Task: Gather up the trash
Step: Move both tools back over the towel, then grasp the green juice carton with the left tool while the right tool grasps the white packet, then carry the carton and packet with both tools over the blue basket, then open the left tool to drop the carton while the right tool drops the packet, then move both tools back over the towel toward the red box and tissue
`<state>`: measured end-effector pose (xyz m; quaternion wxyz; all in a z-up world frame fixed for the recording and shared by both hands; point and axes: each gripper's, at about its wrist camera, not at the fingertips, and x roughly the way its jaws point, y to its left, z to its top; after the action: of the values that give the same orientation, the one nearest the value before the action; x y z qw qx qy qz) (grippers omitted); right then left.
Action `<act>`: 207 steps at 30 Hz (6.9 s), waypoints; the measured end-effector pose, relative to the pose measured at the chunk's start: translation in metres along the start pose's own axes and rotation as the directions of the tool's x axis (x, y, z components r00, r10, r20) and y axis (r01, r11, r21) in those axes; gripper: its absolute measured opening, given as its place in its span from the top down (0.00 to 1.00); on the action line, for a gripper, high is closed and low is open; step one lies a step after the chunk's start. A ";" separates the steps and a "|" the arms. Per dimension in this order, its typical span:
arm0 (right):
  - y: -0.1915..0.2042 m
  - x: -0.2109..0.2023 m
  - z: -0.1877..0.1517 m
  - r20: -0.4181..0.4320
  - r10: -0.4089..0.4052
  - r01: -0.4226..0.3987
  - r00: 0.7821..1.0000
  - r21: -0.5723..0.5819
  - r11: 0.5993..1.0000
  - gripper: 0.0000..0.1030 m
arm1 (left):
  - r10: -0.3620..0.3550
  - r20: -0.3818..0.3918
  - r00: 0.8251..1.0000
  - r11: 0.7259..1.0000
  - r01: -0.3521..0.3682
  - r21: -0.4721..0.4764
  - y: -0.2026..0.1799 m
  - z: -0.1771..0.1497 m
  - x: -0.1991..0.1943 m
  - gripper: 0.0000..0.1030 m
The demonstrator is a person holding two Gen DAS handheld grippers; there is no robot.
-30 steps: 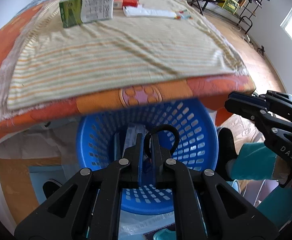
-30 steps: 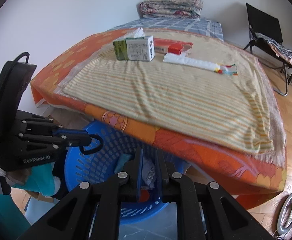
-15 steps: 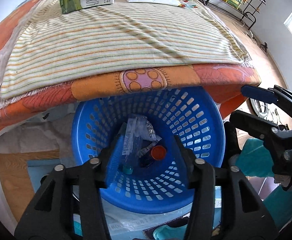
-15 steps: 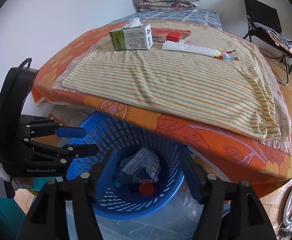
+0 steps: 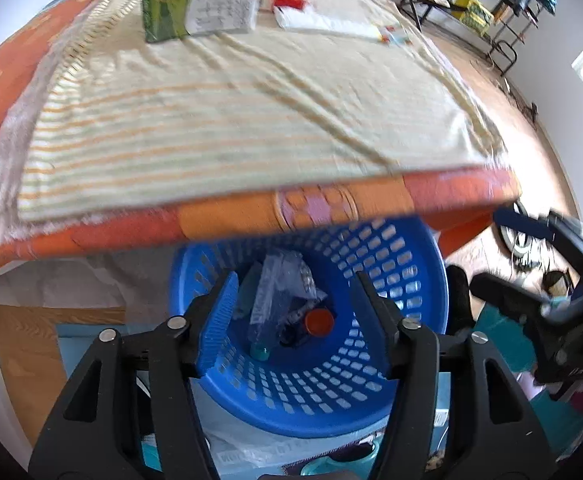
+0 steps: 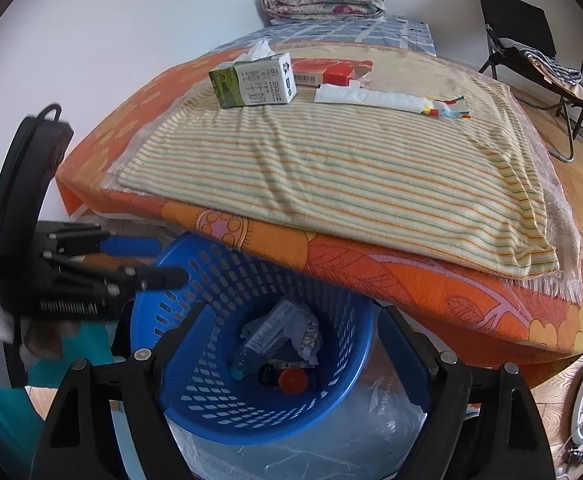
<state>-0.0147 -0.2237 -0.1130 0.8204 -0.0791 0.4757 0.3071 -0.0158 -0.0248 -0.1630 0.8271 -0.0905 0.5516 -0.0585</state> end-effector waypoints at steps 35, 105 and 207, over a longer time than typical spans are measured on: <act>-0.133 0.020 0.114 0.141 0.011 -0.075 0.990 0.452 0.889 0.16 | 0.245 0.171 0.954 0.790 -0.299 0.535 -0.004 0.212 -0.002 0.34; -0.071 -0.056 0.168 0.362 -0.029 -0.032 0.932 0.163 0.986 1.00 | 0.003 0.262 0.965 0.968 -0.068 0.240 0.000 0.126 -0.068 0.52; -0.010 -0.011 0.024 0.029 -0.038 0.035 0.999 0.079 0.996 0.03 | 0.040 0.042 0.998 0.971 -0.048 0.233 -0.031 -0.005 0.003 0.27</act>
<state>0.0052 -0.2264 -0.0929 0.8356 -0.0506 0.4732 0.2743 -0.0188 -0.0559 -0.1612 0.8432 0.0187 0.5273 -0.1030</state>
